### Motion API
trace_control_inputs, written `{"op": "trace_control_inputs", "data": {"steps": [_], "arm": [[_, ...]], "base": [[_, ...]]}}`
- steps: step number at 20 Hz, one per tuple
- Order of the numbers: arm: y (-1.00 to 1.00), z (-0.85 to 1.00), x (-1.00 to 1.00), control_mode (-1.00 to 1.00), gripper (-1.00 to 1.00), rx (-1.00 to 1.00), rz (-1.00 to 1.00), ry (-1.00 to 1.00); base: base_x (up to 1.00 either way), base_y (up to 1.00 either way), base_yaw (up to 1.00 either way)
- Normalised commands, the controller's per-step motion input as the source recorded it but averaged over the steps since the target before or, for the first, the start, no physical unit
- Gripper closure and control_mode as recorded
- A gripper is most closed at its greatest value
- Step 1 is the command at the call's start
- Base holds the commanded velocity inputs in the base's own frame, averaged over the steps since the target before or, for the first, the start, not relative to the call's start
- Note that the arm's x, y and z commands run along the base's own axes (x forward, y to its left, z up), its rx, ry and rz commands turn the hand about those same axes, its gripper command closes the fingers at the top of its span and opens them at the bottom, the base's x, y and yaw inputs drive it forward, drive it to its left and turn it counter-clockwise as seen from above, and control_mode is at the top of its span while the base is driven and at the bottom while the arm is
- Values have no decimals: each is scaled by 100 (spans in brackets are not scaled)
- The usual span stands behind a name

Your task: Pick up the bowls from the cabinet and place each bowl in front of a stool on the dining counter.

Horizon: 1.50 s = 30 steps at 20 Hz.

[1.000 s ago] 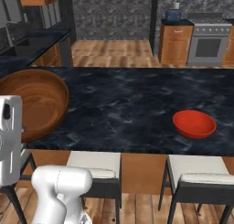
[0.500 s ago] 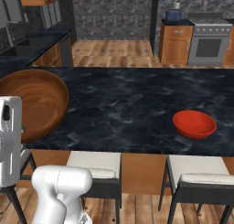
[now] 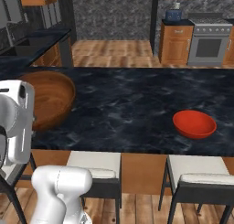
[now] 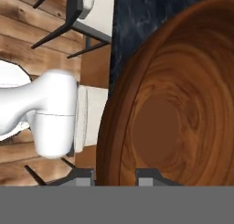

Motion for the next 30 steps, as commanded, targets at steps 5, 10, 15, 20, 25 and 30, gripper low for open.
{"op": "trace_control_inputs", "data": {"steps": [5, 10, 15, 20, 25, 30], "arm": [[4, 6, 65, -100, 100, -4, 0, 21], [0, -22, 54, -100, 100, 0, 3, 16], [0, -42, 63, -100, 100, 0, 4, 1], [0, -44, 62, -100, 100, 0, 3, -6], [0, -50, 78, -100, 100, 0, 0, 0], [4, -42, 76, -100, 100, -1, 0, 9]], "base": [[0, 0, 0], [0, 0, 0], [0, 0, 0], [0, 0, 0], [0, 0, 0], [0, 0, 0]]}}
